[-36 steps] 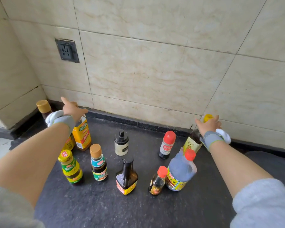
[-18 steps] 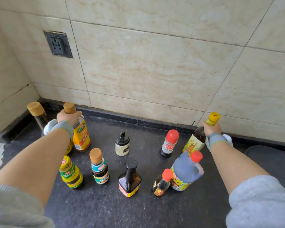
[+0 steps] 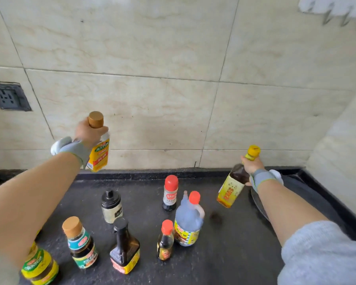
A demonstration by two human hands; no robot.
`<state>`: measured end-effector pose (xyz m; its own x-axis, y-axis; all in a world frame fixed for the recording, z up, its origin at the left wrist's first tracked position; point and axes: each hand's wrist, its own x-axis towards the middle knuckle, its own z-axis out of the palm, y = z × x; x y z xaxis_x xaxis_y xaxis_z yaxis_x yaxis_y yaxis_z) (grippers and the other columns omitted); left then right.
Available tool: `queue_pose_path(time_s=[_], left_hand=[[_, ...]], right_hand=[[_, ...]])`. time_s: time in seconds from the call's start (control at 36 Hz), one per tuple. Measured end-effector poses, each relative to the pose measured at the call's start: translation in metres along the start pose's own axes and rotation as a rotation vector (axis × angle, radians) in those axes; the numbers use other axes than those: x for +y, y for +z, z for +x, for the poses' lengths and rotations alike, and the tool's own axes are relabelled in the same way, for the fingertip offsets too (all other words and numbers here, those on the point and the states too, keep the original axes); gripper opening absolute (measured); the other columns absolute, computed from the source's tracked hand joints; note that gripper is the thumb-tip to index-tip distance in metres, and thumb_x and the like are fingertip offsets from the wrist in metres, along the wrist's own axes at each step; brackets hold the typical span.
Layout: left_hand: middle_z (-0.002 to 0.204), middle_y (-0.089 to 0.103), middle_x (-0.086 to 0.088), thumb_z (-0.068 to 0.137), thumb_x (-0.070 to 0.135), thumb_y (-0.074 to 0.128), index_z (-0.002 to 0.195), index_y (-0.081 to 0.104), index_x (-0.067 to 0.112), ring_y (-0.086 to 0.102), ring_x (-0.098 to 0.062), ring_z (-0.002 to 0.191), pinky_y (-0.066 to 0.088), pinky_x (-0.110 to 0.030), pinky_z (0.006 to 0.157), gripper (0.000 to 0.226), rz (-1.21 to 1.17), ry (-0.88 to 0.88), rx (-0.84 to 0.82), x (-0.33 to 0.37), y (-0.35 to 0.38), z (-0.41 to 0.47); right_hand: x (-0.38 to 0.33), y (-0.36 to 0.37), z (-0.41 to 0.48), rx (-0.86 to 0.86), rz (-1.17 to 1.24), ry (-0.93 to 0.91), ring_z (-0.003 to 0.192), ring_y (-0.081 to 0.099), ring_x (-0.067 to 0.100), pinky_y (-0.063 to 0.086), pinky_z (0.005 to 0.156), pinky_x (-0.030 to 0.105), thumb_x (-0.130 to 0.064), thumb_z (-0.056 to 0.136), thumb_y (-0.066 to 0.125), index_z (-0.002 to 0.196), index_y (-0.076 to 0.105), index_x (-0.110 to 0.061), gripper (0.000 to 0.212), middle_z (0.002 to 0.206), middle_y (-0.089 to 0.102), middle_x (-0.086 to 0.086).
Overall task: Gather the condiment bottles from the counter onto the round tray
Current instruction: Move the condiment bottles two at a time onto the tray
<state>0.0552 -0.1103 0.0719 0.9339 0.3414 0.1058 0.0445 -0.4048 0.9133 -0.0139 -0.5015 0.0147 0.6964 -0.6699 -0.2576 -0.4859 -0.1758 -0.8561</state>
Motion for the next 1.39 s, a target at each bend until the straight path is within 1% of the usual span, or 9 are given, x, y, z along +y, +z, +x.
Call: queue_pose_path(time_s=[0.08,0.22,0.39,0.53,0.67,0.81,0.89,1.0,1.39], left_hand=[[0.078,0.054,-0.002,0.083,0.005,0.062,0.079,0.057,0.018,0.045,-0.017,0.09,0.034,-0.027,0.078,0.014,-0.075,0.062,-0.067,0.029,0.037,-0.019],[0.099,0.055,-0.007,0.081,0.004,0.065,0.115,0.061,-0.002,0.049,-0.018,0.092,0.036,-0.028,0.08,0.035,-0.192,0.095,-0.168,0.062,0.109,-0.057],[0.097,0.056,-0.007,0.08,0.006,0.066,0.106,0.063,0.007,0.05,-0.019,0.092,0.037,-0.03,0.079,0.026,-0.185,0.121,-0.334,0.1,0.22,-0.109],[0.098,0.056,-0.007,0.08,0.007,0.066,0.112,0.063,0.003,0.049,-0.021,0.093,0.037,-0.03,0.081,0.032,-0.141,0.07,-0.445,0.127,0.361,-0.166],[0.097,0.056,-0.007,0.08,0.008,0.067,0.108,0.064,0.004,0.051,-0.02,0.09,0.039,-0.03,0.079,0.029,-0.03,-0.014,-0.576,0.129,0.46,-0.211],[0.092,0.059,-0.01,0.075,0.008,0.071,0.085,0.057,0.012,0.055,-0.024,0.087,0.042,-0.03,0.076,0.017,0.018,-0.083,-0.629,0.131,0.523,-0.241],[0.091,0.059,-0.01,0.075,0.006,0.071,0.067,0.052,0.021,0.054,-0.022,0.087,0.044,-0.031,0.078,0.025,0.025,-0.068,-0.652,0.142,0.56,-0.249],[0.093,0.06,-0.01,0.075,0.008,0.071,0.087,0.057,0.012,0.055,-0.023,0.088,0.047,-0.035,0.082,0.019,0.04,-0.065,-0.654,0.158,0.6,-0.241],[0.095,0.06,-0.01,0.08,0.015,0.065,0.094,0.053,0.014,0.055,-0.026,0.091,0.047,-0.041,0.091,0.019,0.062,-0.062,-0.668,0.162,0.66,-0.198]], right_hand=[[0.008,-0.041,0.006,0.06,0.03,-0.002,0.118,0.052,0.041,0.04,0.105,0.052,-0.021,0.093,0.048,0.13,0.043,-0.004,0.04,0.133,0.052,0.022],[0.032,-0.107,0.023,0.101,0.113,-0.001,0.103,0.053,0.035,0.041,0.103,0.054,-0.024,0.093,0.049,0.13,0.042,-0.007,0.042,0.132,0.053,0.019],[0.081,-0.184,0.075,0.147,0.1,0.001,0.098,0.054,0.035,0.043,0.102,0.053,-0.026,0.091,0.053,0.109,0.049,-0.006,0.028,0.126,0.057,0.023],[0.119,-0.265,0.13,0.112,-0.053,-0.025,0.057,0.045,0.019,0.038,0.062,0.021,-0.018,0.095,0.047,0.095,0.043,-0.008,0.011,0.067,0.055,0.012],[0.145,-0.303,0.203,0.062,-0.127,-0.043,0.085,0.041,0.02,0.03,0.077,0.027,-0.021,0.091,0.05,0.086,0.043,-0.016,0.01,0.093,0.046,0.012],[0.144,-0.316,0.242,0.0,-0.159,-0.058,0.083,0.045,0.024,0.033,0.069,0.027,-0.026,0.09,0.051,0.076,0.045,-0.019,0.017,0.073,0.048,0.004],[0.14,-0.315,0.269,-0.055,-0.15,-0.058,0.098,0.057,0.034,0.046,0.057,0.026,-0.03,0.091,0.051,0.108,0.054,-0.013,0.024,0.105,0.061,0.018],[0.122,-0.302,0.307,-0.115,-0.134,-0.115,0.123,0.051,0.035,0.039,0.1,0.032,-0.026,0.093,0.052,0.13,0.047,-0.006,0.042,0.13,0.055,0.019],[0.112,-0.266,0.37,-0.259,-0.239,-0.233,0.114,0.055,0.035,0.04,0.094,0.034,-0.025,0.092,0.055,0.12,0.046,-0.007,0.035,0.115,0.059,0.018]])
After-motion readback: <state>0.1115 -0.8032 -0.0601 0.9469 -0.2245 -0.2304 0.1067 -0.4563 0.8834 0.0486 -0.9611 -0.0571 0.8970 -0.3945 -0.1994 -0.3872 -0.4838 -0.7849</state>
